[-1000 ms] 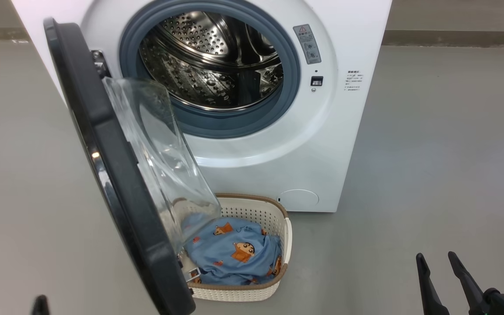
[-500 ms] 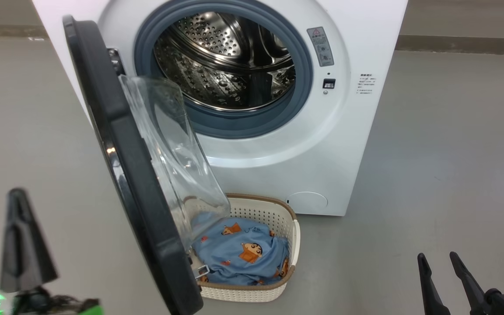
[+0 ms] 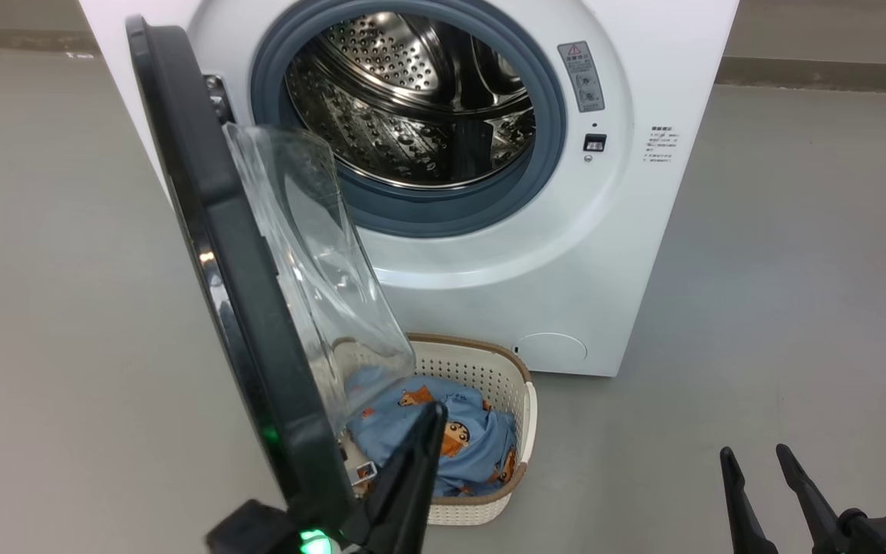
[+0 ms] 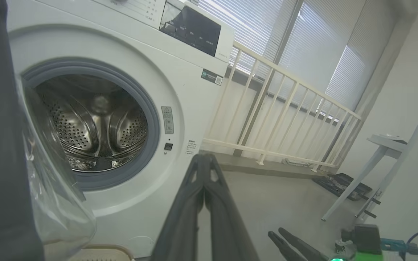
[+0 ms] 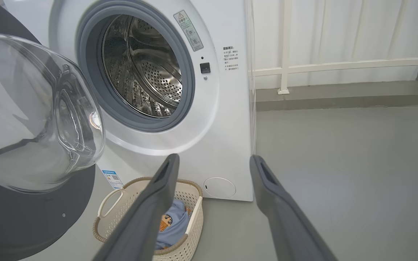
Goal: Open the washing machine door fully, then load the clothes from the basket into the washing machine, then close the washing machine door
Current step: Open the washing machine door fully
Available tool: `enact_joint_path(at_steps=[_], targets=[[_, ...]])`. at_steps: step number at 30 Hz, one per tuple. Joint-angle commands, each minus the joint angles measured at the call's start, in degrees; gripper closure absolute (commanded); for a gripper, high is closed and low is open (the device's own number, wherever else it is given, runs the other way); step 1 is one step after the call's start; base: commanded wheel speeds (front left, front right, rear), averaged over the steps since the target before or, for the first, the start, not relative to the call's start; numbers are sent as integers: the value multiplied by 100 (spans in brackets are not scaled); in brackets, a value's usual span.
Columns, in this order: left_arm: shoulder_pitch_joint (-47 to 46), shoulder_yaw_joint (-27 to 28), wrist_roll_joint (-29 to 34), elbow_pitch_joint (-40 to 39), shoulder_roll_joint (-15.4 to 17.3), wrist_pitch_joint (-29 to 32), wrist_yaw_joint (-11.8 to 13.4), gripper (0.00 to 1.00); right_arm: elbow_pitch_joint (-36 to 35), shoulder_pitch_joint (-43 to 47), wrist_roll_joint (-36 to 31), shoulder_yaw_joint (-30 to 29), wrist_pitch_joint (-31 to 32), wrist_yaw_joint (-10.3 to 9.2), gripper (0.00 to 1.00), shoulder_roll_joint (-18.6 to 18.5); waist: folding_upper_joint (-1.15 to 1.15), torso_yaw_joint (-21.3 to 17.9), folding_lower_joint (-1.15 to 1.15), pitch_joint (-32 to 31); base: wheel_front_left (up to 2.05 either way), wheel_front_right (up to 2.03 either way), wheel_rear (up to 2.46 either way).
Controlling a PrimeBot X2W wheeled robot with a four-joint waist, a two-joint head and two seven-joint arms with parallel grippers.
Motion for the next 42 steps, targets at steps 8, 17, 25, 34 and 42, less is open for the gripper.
enact_joint_path(at_steps=[8, 17, 25, 34, 42], targets=[[-144, 212, -409, 867, 9, 357, 335, 100, -120, -107, -36, 140, -69, 17, 0, -20, 0, 20, 0, 109, 0, 0, 0], [-260, 399, -387, 1612, 8, 105, 682, 100, -105, -139, -48, 161, -69, 17, 0, -3, 0, 212, 0, 211, 0, 0, 0], [-438, 459, -467, 1959, 8, -268, 984, 100, -87, -172, -78, 185, -69, 17, 0, 0, 0, 498, 0, 270, 0, 0, 0], [-542, 571, -404, 2087, 50, -402, 1209, 100, -52, -178, -86, 221, -69, 17, 0, -18, 0, 977, 0, 348, 0, 0, 0], [-517, 714, -409, 2085, 154, -408, 1324, 100, -21, -223, -100, 277, -69, 17, 0, -16, 0, 1486, 0, 448, 0, 0, 0]])
